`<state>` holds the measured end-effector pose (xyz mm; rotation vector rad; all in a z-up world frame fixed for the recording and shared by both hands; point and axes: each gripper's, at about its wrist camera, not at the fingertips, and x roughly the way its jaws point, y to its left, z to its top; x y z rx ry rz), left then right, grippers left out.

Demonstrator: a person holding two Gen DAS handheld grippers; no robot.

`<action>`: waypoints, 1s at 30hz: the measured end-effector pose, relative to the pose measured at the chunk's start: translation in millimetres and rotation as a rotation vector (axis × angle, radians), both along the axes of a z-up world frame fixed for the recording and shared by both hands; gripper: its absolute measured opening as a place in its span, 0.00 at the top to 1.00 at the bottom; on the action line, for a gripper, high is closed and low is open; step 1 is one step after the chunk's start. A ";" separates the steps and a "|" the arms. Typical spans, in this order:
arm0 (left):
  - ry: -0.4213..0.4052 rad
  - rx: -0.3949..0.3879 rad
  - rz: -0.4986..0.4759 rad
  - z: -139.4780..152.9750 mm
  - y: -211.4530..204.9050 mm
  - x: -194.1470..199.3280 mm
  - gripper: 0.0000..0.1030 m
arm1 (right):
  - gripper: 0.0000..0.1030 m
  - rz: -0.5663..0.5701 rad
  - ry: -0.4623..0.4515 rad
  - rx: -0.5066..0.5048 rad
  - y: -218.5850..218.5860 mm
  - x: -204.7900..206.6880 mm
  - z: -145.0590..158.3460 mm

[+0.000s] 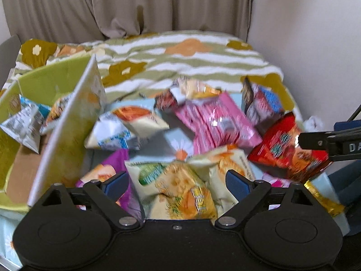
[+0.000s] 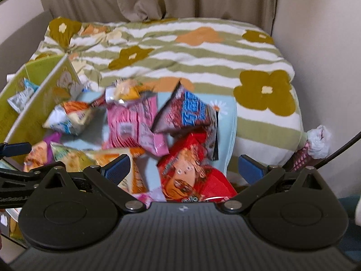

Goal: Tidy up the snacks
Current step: 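Grasp a yellow-green bag with the left tool while the right tool grasps a red bag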

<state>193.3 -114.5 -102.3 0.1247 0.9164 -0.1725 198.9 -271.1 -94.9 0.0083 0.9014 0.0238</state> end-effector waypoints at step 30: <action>0.157 0.013 0.055 -54.7 -1.5 15.7 0.37 | 0.00 0.173 0.107 -0.054 1.8 37.7 -67.9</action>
